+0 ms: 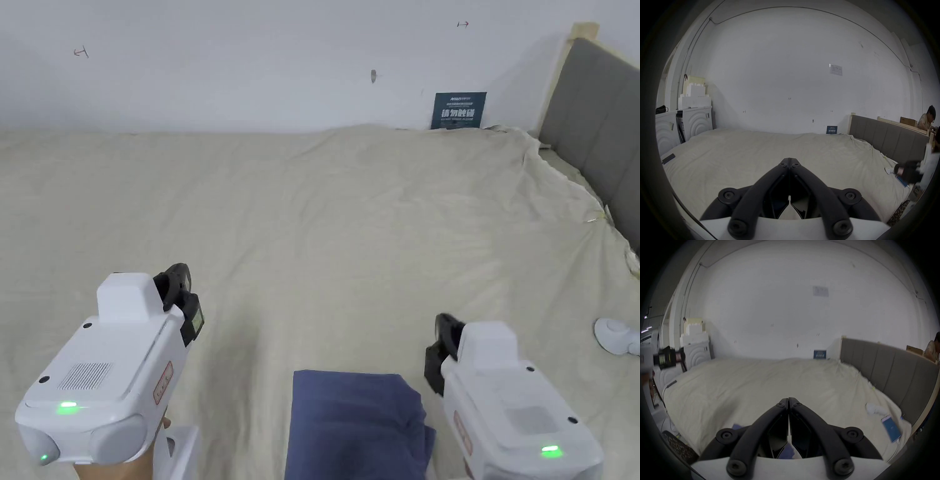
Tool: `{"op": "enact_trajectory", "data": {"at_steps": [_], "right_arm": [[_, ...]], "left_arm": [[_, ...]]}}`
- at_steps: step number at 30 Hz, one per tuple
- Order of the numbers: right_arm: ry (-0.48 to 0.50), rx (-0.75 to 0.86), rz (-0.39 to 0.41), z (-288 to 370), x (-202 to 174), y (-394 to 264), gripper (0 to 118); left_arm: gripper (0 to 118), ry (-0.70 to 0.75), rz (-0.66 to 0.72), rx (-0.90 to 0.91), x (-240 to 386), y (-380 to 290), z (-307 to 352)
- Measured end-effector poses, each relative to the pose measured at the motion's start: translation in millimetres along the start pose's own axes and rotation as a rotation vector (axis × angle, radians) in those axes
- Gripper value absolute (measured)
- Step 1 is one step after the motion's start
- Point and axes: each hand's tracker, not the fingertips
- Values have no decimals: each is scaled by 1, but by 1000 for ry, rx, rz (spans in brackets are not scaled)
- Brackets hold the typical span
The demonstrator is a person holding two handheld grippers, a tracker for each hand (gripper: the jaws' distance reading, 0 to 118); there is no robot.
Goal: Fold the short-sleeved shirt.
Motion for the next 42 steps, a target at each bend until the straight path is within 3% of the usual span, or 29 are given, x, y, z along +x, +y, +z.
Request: {"op": "enact_trajectory", "data": {"at_steps": [11,18,20,25,27,28,35,37,39,42], "right_arm": [[71,-226,-36,-54,-35,-98,0],[47,-289,-15,-79,-49,-134,0],[45,-280,-25,-79,-48,-134,0],[65,-277,-19,-76,-45,-133,0],[71,-280,-10,-75,-44,-131,0],[74,-281,-9,-75,-44,-131,0],[99,-296,-27,-75,-37,-129,0],[100,-295,-33,-75,-37,-129,0],[101,-294,-35,-75,-37,-130,0],[106,-299,-46,-75,-35,-129,0]], "left_arm": [[0,-95,164,-238,-29,-53,-15],[5,-192,246,-438,-26,-88,-29],[15,-218,266,-512,-23,-96,-38],[78,-313,357,-717,-9,-118,-64],[95,-390,390,-767,-3,-127,-76],[97,-406,398,-790,0,-132,-82],[92,-459,426,-982,15,-158,-120],[76,-486,463,-999,16,-163,-124],[52,-517,484,-1002,20,-168,-124],[38,-501,457,-990,23,-174,-123]]}}
